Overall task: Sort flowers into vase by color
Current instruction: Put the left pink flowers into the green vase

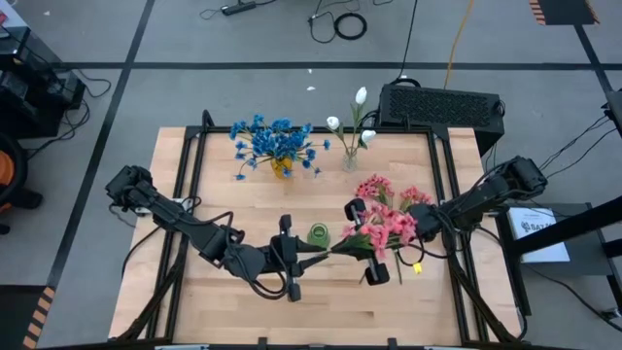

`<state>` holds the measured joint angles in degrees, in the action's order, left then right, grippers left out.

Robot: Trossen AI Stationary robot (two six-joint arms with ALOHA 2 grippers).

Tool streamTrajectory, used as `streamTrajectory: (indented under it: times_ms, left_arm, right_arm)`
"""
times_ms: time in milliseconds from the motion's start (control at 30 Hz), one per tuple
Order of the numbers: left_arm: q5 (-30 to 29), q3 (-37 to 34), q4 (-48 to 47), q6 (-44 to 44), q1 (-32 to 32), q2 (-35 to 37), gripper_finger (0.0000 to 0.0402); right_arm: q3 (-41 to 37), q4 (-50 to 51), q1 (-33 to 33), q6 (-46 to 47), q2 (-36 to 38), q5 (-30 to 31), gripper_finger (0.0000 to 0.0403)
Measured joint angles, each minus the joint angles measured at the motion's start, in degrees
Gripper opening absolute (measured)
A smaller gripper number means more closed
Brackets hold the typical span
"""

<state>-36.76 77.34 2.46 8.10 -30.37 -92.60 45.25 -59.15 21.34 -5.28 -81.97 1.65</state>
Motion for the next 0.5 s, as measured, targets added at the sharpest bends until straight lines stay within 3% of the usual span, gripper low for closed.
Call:
streamTrajectory:
  times_ms: [167, 300, 400, 500]
  left_arm:
    - [-2.9, 0.0, -1.1, -4.0, -2.9, 1.0, 0.0163]
    - [-12.8, 0.0, -7.6, -4.4, -6.0, 3.5, 0.0229]
    - [-18.3, 0.0, -15.0, -1.1, -8.2, 6.5, 0.0251]
    - [-18.9, 0.0, -22.0, 4.2, -10.0, 9.4, 0.0255]
  right_arm:
    - [0.0, 2.5, 0.0, -0.2, 2.9, 2.0, 0.0004]
    - [0.0, 5.7, -0.3, -0.7, 6.7, 5.9, 0.0003]
    - [0.0, 9.6, -0.7, -1.1, 11.0, 10.2, 0.0003]
    - [0.0, 13.0, -0.8, -0.2, 15.2, 17.1, 0.0003]
